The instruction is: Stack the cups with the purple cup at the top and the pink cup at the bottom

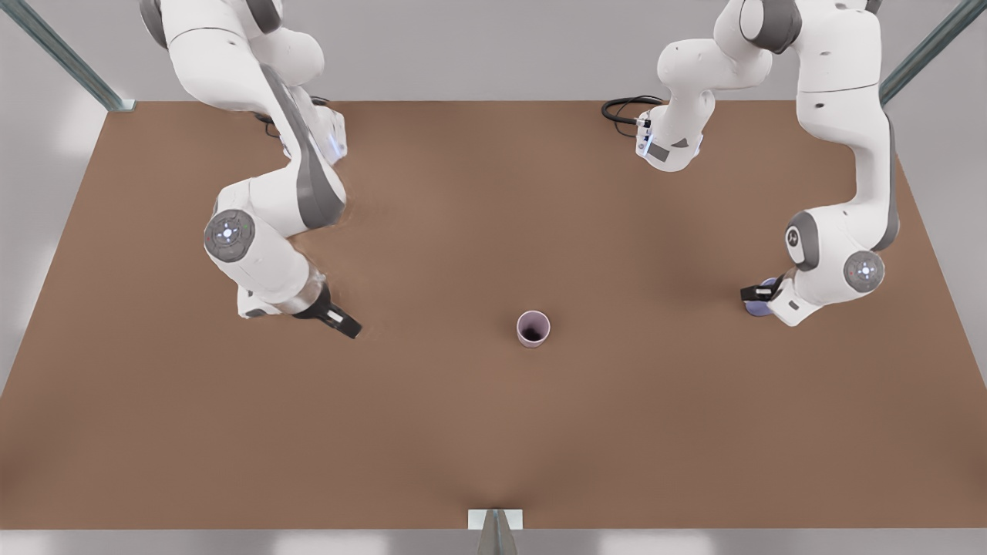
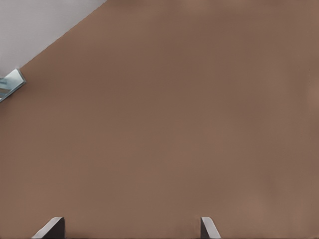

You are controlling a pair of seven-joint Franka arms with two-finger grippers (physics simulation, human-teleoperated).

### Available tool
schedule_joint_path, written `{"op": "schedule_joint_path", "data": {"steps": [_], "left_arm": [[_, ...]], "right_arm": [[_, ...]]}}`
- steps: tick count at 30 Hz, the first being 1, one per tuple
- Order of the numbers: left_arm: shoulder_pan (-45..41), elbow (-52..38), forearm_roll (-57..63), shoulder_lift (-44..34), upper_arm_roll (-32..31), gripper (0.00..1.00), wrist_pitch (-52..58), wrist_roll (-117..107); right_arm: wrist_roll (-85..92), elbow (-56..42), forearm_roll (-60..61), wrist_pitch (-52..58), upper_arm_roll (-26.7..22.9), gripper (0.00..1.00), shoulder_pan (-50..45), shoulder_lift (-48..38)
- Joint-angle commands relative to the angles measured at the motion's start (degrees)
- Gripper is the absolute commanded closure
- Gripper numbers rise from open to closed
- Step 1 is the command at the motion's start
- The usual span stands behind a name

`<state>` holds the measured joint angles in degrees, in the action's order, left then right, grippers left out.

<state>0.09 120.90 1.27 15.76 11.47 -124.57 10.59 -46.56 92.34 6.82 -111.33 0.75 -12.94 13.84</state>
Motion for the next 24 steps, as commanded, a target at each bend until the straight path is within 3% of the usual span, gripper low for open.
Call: {"op": "schedule_joint_path", "data": {"steps": [1, 3, 8, 11, 15, 24], "left_arm": [[0.0, 0.12, 0.05, 0.58, 0.31, 0.0, -2.26, 3.82], [0.0, 0.3, 0.14, 1.2, 0.75, 0.0, -2.26, 3.82], [0.0, 2.58, 0.05, 1.64, 0.75, 0.0, -3.14, 3.82], [0.0, 2.58, -0.04, 2.43, 0.75, 0.01, -3.22, 3.82], [0.0, 2.5, -0.3, 3.75, 0.75, 0.52, -3.31, 3.73], [0.09, 1.88, -0.65, 4.89, 0.75, 0.78, -3.75, 2.77]], "right_arm": [[41.88, 1.97, -0.76, 13.5, 0.04, 0.0, 8.18, -4.52], [55.43, -2.77, -6.91, 17.47, -1.37, 0.0, 12.41, -4.17], [57.28, -12.18, -6.29, 21.68, -1.54, 0.0, 14.17, -2.06], [57.37, -12.88, -7.26, 21.6, -1.72, 0.0, 15.66, -2.24], [57.37, -14.03, -7.17, 21.16, -1.72, 0.0, 16.54, -1.8], [57.37, -14.82, -7.26, 21.42, -1.72, 0.0, 17.33, -1.88]]}}
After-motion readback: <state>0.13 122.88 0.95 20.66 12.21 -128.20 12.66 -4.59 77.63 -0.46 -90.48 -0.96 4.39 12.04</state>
